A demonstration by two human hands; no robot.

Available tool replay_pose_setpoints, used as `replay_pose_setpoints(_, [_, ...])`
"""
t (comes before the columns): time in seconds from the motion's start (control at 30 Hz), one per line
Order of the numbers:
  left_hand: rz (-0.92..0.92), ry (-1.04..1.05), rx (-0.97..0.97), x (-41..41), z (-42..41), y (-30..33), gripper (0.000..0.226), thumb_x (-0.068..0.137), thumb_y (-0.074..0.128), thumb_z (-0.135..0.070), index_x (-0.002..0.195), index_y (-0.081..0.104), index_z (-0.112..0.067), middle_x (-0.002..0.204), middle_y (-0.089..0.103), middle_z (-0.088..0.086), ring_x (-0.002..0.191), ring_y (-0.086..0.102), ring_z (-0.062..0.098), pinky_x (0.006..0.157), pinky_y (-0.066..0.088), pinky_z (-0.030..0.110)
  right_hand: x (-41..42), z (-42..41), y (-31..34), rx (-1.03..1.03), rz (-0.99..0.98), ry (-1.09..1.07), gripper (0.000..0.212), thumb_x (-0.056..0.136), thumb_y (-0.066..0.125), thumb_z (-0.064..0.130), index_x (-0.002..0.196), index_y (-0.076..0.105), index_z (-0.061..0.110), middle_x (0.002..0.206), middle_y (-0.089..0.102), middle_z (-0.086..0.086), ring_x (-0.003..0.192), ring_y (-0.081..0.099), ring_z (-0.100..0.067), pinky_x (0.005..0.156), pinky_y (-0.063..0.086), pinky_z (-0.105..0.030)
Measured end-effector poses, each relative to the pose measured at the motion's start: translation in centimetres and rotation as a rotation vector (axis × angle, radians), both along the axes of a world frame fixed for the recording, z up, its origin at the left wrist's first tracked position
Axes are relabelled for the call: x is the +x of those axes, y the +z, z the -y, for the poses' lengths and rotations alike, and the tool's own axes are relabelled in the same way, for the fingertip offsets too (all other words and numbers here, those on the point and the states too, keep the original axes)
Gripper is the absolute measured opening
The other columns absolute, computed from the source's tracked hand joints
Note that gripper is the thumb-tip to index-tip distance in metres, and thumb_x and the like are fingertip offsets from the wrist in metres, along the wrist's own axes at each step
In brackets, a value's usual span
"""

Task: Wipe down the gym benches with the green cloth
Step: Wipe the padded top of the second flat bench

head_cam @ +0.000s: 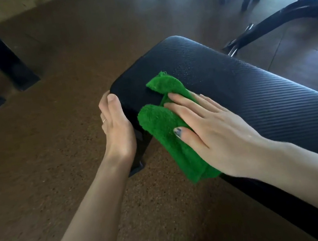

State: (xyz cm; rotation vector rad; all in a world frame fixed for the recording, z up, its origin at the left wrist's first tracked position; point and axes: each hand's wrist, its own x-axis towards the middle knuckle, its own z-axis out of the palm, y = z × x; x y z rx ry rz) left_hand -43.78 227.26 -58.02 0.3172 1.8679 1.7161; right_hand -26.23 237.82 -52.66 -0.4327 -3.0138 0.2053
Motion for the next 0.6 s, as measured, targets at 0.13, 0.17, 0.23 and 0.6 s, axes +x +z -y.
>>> replay_pose_setpoints(0.13, [-0.046, 0.026, -0.017, 0.5, -0.7, 0.5, 0.061, 0.097, 0.021, -0.075, 0.155, 0.015, -0.055, 0.166, 0.026, -0.009, 0.156, 0.018, 0.024, 0.126, 0.017, 0.052, -6.6, -3.2, -0.4, -0.041, -0.072, -0.108, 0.055, 0.110, 0.025, 0.043, 0.159, 0.033, 0.019, 0.169, 0.026, 0.002, 0.158, 0.017, -0.020, 0.129, 0.012, -0.039])
replay_pose_setpoints(0.17, [-0.061, 0.018, -0.020, 0.5, -0.7, 0.5, 0.057, 0.096, 0.021, -0.075, 0.150, 0.016, -0.058, 0.162, 0.030, -0.009, 0.153, 0.022, 0.025, 0.124, 0.022, 0.055, -8.8, -4.4, -0.4, -0.043, -0.070, -0.145, 0.054, 0.111, 0.026, 0.042, 0.159, 0.033, 0.018, 0.169, 0.026, 0.001, 0.158, 0.018, -0.021, 0.128, 0.012, -0.040])
replay_pose_setpoints(0.23, [-0.089, 0.006, -0.067, 0.5, -0.8, 0.6, 0.054, 0.099, 0.019, -0.071, 0.151, 0.014, -0.057, 0.160, 0.030, -0.011, 0.152, 0.025, 0.026, 0.122, 0.025, 0.056, -12.8, -6.7, -0.4, -0.045, -0.063, -0.207, 0.053, 0.111, 0.027, 0.041, 0.157, 0.034, 0.015, 0.168, 0.029, -0.003, 0.156, 0.021, -0.025, 0.126, 0.016, -0.041])
replay_pose_setpoints(0.6, [-0.148, 0.008, -0.167, 1.2, -0.1, 1.6, 0.053, 0.109, 0.021, -0.054, 0.160, 0.014, -0.041, 0.164, 0.033, 0.000, 0.149, 0.032, 0.026, 0.120, 0.028, 0.046, -3.5, -1.8, -0.2, -0.083, -0.060, -0.224, 0.059, 0.109, 0.022, 0.044, 0.163, 0.026, 0.021, 0.171, 0.020, 0.004, 0.159, 0.013, -0.018, 0.130, 0.010, -0.037])
